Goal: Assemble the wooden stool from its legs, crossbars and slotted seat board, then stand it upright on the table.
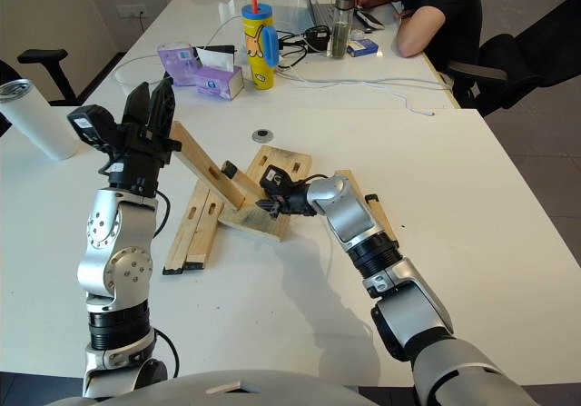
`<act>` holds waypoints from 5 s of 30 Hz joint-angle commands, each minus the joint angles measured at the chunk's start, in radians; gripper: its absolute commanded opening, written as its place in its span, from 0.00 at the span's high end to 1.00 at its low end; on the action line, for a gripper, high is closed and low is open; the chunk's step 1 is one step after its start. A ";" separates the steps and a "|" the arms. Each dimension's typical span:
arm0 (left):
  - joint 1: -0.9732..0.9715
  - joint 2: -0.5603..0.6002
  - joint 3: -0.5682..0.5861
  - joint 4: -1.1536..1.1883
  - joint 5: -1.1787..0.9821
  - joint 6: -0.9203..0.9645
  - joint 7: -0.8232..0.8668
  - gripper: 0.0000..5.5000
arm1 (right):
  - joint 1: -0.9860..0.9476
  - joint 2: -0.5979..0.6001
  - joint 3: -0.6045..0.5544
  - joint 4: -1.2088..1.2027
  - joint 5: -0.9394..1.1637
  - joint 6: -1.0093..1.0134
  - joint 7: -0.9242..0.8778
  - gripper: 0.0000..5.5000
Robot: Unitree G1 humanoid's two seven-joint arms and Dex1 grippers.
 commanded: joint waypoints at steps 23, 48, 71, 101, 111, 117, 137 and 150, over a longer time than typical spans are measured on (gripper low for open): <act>-0.147 0.071 -0.061 -0.135 -0.212 0.205 0.013 0.61 | -0.169 0.053 -0.162 -0.206 -0.029 -0.330 -0.346 0.76; -0.172 0.046 -0.070 -0.065 -0.067 0.117 -0.004 0.92 | -0.166 0.071 -0.136 -0.228 0.003 -0.325 -0.273 0.76; -0.166 -0.011 0.213 0.022 -0.659 0.158 -0.034 0.92 | -0.354 -0.013 -0.730 0.028 0.935 0.555 -0.086 0.62; -0.148 -0.041 0.162 0.012 -0.924 0.179 -0.002 0.92 | -0.292 0.117 -0.841 0.006 1.360 0.741 -0.476 0.62; -0.149 -0.054 0.143 -0.008 -0.928 0.170 0.000 0.92 | -0.255 0.126 -0.779 -0.039 1.398 0.785 -0.456 0.62; -0.142 -0.062 0.120 -0.002 -0.925 0.169 -0.003 0.92 | -0.267 0.133 -0.771 -0.046 1.434 0.779 -0.464 0.62; -0.113 -0.051 0.088 -0.002 -0.927 0.180 0.022 0.92 | -0.283 0.149 -0.732 -0.067 1.478 0.740 -0.488 0.92; -0.102 -0.029 0.076 0.027 -0.902 0.188 0.031 0.85 | -0.268 0.154 -0.724 -0.098 1.503 0.729 -0.520 0.92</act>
